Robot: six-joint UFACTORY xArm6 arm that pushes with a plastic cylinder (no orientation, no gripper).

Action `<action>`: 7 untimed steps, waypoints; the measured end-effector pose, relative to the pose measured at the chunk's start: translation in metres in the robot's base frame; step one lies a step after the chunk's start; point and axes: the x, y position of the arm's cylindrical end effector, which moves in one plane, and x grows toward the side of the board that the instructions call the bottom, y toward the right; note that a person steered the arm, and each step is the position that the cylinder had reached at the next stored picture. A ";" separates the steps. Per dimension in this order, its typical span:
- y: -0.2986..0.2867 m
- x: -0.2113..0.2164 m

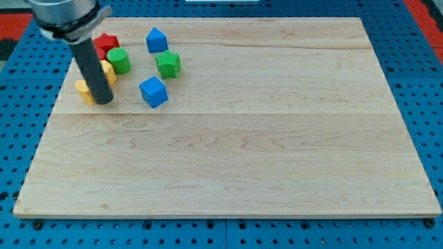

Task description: Move the yellow hexagon to the left of the green star

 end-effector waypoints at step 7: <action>-0.062 -0.025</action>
